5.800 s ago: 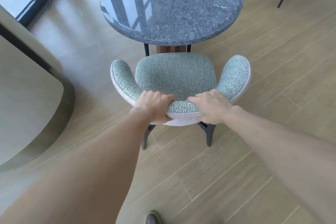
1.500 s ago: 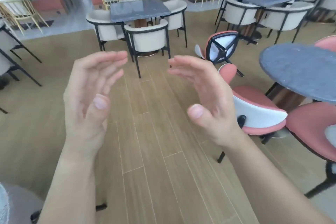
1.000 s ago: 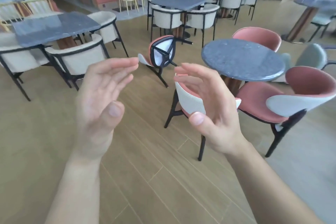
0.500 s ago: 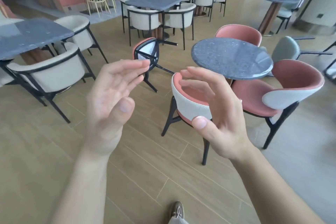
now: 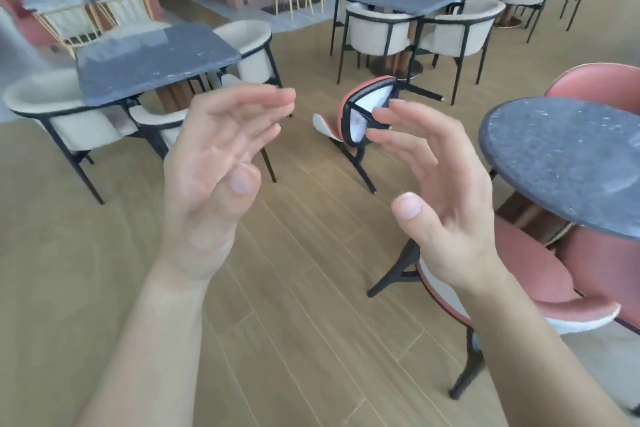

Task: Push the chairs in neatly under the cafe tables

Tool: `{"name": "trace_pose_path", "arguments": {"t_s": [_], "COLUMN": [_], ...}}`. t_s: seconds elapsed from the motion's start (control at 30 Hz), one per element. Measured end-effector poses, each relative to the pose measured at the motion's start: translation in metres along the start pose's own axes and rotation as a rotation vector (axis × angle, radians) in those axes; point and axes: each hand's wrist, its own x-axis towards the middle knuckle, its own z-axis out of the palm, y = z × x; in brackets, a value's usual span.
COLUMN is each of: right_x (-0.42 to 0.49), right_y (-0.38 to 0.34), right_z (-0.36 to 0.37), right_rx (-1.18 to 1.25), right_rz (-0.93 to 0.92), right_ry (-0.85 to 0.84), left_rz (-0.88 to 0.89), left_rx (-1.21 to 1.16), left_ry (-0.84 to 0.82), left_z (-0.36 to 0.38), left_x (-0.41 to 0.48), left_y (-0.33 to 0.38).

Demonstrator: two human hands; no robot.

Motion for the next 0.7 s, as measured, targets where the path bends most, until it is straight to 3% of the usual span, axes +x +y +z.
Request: {"name": "trace_pose_path", "arguments": {"t_s": [0.33, 0.7], "right_x": [0.117, 0.268], "right_y": [0.141, 0.276], "right_z": [0.027, 0.034], "right_rx": [0.007, -0.115], "right_rz": [0.068, 0.094], "right_ry": [-0.046, 0.024], "left_rz": [-0.008, -0.039], "left_rx": [-0.016, -0.131], "left_ry": [0.040, -0.069], "left_z": [-0.058, -0.104], "left_x": [0.115, 0.300], "left_y": [-0.136, -0.270]}}
